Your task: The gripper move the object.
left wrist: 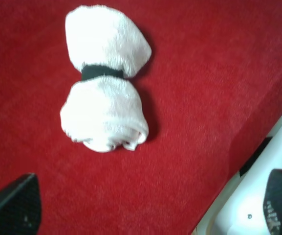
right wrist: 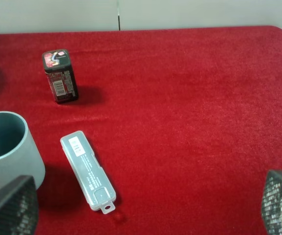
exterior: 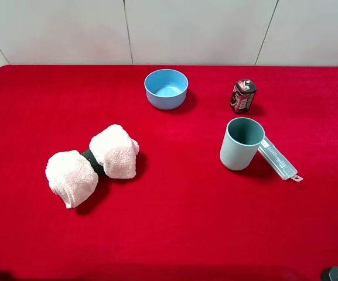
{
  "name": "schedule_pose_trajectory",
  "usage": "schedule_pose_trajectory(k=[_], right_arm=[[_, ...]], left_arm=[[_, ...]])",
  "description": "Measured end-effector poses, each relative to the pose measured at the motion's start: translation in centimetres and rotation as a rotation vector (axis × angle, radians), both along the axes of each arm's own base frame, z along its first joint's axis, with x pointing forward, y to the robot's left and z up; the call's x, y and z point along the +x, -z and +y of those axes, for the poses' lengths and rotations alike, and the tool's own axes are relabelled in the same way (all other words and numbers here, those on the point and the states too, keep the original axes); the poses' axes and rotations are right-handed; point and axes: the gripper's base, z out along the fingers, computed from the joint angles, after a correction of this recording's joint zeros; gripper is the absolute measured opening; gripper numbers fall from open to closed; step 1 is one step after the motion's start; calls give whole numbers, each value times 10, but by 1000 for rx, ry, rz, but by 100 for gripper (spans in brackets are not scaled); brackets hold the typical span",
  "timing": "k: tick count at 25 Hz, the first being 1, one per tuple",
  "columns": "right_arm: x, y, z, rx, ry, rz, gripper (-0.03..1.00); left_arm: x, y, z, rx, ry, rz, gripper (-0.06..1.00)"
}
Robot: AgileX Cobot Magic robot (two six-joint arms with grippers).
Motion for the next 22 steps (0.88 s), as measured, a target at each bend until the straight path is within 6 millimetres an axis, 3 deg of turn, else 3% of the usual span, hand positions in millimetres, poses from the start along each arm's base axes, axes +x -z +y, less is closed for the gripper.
schedule_pose_trajectory(k=[11, 17, 22], right_arm=[[0, 0, 0, 0, 0, 0, 69], [0, 0, 0, 0, 0, 0, 69], [0, 0, 0, 0, 0, 0, 69]], left_arm=[[-19, 35, 36, -79, -345, -29, 91], [-34, 55, 41, -160, -534, -50, 91], [-40, 56, 40, -174, -567, -166, 91]])
